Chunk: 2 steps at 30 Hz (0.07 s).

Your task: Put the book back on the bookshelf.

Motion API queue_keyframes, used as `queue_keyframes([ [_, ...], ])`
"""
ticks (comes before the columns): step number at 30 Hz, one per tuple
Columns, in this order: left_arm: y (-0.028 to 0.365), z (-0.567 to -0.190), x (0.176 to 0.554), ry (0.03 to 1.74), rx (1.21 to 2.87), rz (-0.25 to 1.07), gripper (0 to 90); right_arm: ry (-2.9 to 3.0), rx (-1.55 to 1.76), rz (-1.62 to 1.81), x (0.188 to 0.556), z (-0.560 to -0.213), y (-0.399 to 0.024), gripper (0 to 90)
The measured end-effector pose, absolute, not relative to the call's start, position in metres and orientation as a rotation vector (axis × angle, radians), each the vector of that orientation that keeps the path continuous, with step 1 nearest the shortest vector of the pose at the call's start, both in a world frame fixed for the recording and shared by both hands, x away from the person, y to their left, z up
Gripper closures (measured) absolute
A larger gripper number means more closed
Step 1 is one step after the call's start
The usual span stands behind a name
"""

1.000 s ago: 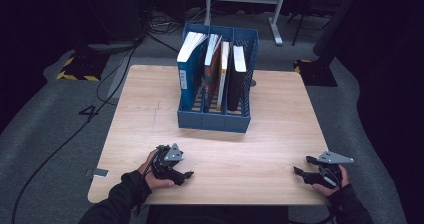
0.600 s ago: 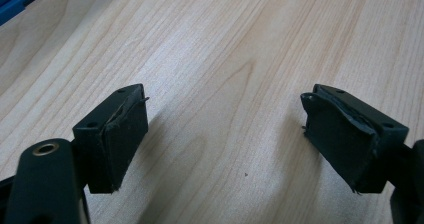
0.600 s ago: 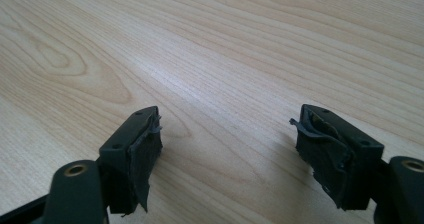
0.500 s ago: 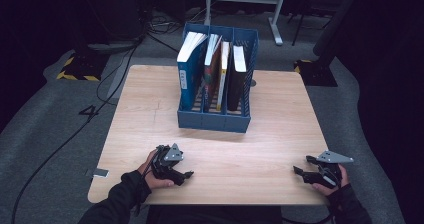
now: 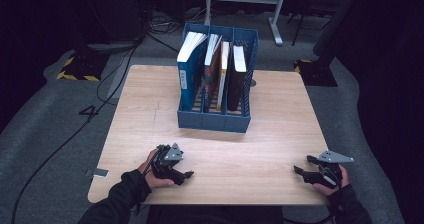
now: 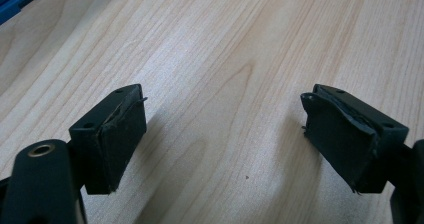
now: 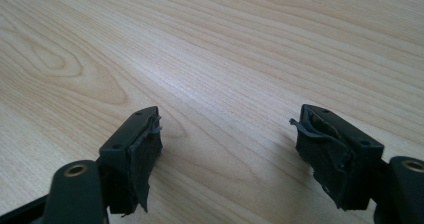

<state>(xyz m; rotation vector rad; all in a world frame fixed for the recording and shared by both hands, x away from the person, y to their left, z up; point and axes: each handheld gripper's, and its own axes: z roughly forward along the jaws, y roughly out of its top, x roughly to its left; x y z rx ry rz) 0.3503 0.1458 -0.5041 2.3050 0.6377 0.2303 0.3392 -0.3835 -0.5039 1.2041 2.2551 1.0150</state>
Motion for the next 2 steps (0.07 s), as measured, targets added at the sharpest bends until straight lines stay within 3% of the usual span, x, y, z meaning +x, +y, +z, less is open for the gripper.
queue_keyframes([
  [2,0.1458,-0.5041,0.3503,0.638,2.305,0.231,16.9,2.252,1.207,1.016,0.3393,-0.504,-0.3834,25.8],
])
